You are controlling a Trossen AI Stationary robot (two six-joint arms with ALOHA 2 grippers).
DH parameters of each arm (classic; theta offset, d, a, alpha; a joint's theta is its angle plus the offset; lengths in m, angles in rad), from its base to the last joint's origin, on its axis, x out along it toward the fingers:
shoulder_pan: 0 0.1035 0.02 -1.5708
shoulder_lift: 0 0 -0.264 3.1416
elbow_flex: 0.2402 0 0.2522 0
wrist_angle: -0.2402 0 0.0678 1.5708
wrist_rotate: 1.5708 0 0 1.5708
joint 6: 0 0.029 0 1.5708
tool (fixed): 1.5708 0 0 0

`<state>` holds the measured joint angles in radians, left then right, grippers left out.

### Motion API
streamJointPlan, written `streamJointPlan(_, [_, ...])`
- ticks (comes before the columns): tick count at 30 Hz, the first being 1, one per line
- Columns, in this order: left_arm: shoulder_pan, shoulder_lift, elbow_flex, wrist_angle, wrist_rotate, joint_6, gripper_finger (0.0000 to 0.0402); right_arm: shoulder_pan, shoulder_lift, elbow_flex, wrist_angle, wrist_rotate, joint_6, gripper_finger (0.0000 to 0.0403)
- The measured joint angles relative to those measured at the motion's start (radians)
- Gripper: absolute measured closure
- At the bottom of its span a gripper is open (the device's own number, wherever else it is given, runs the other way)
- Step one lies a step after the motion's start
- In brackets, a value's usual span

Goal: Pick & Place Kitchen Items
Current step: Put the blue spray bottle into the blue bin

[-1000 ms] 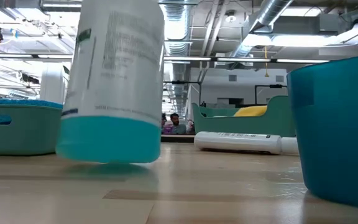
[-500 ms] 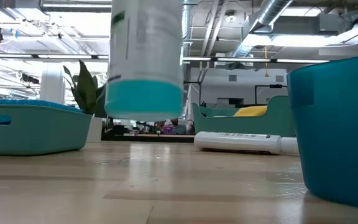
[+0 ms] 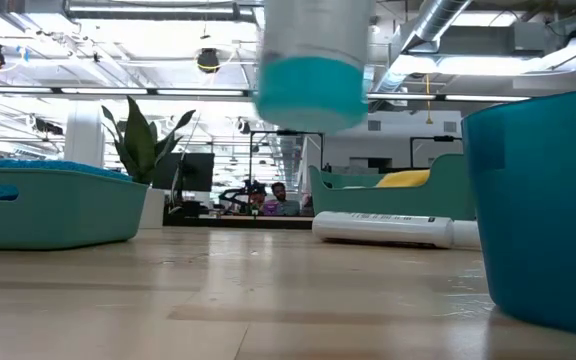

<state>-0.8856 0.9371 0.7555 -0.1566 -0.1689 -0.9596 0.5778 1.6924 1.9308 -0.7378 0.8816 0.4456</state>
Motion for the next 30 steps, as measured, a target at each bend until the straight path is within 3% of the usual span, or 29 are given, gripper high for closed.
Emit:
streamJointPlan(8, [0.0,0.0,0.0,0.0,-0.135,0.04,0.022,0.125,-0.045,0.0,-0.301,0.179,0.279,0.0382])
streamJointPlan(19, [0.019,0.0,0.0,0.04,-0.382,0.037,0.022,0.282,-0.063,0.0,-0.683,0.273,0.704,0.0382])
streamJointPlan(25, [0.078,0.001,0.001,0.07,-0.392,0.039,0.022,0.373,-0.1,0.001,-0.822,0.323,0.884,0.0382])
streamJointPlan(30, [0.135,0.001,0.001,0.093,-0.392,0.039,0.022,0.415,-0.121,-0.027,-0.834,0.304,0.894,0.0382])
